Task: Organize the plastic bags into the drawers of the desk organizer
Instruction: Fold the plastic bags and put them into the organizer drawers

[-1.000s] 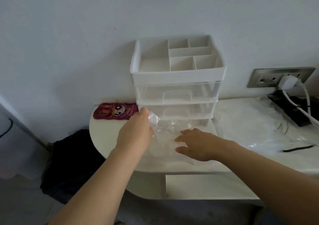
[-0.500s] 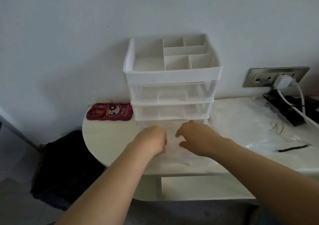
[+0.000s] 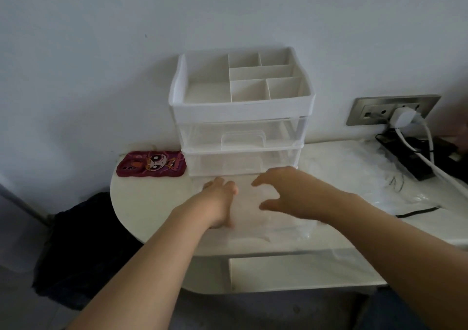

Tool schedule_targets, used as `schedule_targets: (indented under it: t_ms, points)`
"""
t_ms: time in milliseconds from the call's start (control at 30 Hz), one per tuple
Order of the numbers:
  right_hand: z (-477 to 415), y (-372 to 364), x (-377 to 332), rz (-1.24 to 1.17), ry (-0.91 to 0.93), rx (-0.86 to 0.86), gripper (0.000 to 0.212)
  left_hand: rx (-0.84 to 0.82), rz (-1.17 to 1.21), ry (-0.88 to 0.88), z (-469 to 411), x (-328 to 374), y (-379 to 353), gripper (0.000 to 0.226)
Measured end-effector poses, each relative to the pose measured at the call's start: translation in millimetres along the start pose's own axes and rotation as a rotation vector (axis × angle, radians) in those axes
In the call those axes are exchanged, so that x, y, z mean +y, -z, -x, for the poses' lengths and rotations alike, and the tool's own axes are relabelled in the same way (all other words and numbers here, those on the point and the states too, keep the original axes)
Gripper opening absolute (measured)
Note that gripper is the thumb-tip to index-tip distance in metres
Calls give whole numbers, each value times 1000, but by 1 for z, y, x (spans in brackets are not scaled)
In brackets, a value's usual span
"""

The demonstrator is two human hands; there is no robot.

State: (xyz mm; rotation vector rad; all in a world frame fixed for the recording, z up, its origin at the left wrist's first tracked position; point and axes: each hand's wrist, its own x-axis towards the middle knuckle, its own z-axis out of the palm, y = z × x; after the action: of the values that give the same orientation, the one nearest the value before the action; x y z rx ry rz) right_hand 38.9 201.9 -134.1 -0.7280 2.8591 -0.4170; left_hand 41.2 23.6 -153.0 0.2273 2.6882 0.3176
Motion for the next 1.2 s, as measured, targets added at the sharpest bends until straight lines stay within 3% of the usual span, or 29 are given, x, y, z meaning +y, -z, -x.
schedule_targets:
  t_ms: [133,267,367,467,567,833,933,1200]
  points:
    - [33,21,22,-96,-73,237,6,123,-37,-78,15,9,2,41]
    - [68,29,57,-77,-280,164,17,325,-22,-186,31,33,-4,28]
    - [92,27,82,50,-380,24,18,503,-32,-359,37,63,-15,24]
    - [109,18,99,150,-444,-37,18,574,-82,-539,35,90,-27,23]
    - [116,9,111,170,-477,-47,36,542,-181,-603,26,108,-41,26]
    - [103,-11,130,197,-328,-37,64,302,-445,-495,1,148,-51,38]
    - [97,-14,132,178,-311,-80,54,295,-457,-471,-2,152,-52,38]
    - [102,-7,122,221,-341,9,30,273,-415,-475,-7,147,-52,47]
